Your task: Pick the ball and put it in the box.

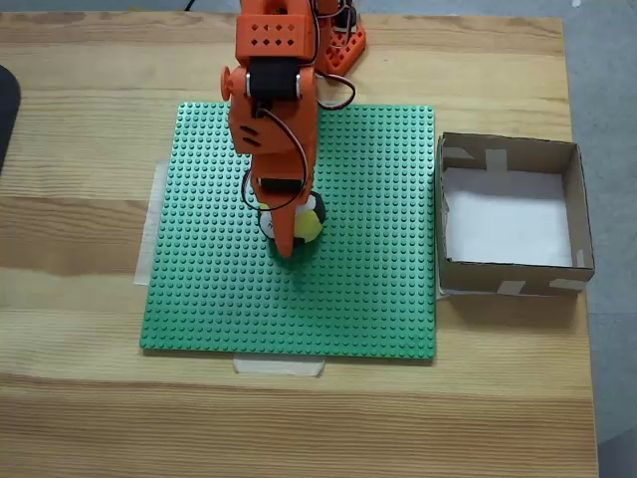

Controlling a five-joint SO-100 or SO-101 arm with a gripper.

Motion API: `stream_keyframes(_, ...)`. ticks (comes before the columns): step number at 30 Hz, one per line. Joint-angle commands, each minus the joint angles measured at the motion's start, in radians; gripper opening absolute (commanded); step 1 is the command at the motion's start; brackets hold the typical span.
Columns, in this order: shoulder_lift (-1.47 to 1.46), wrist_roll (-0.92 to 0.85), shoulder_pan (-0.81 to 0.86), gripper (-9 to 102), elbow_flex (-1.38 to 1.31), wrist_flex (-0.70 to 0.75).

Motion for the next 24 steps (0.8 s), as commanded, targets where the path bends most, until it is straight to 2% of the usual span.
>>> stream_keyframes(1,0.006,0.011,-0.005,46,-0.006,-0.012)
stream_keyframes(14,0.006,0.015,-0.006,45,-0.006,-0.023)
stream_keyframes(15,0.006,0.017,-0.006,43,-0.006,-0.028)
stream_keyframes(16,0.006,0.015,-0.006,34,-0.005,-0.04)
stream_keyframes(17,0.006,-0.005,-0.006,17,0.003,-0.061)
stream_keyframes(18,0.006,-0.021,-0.009,5,0.008,-0.084)
stream_keyframes(24,0.008,-0.011,0.005,-1,0.017,-0.147)
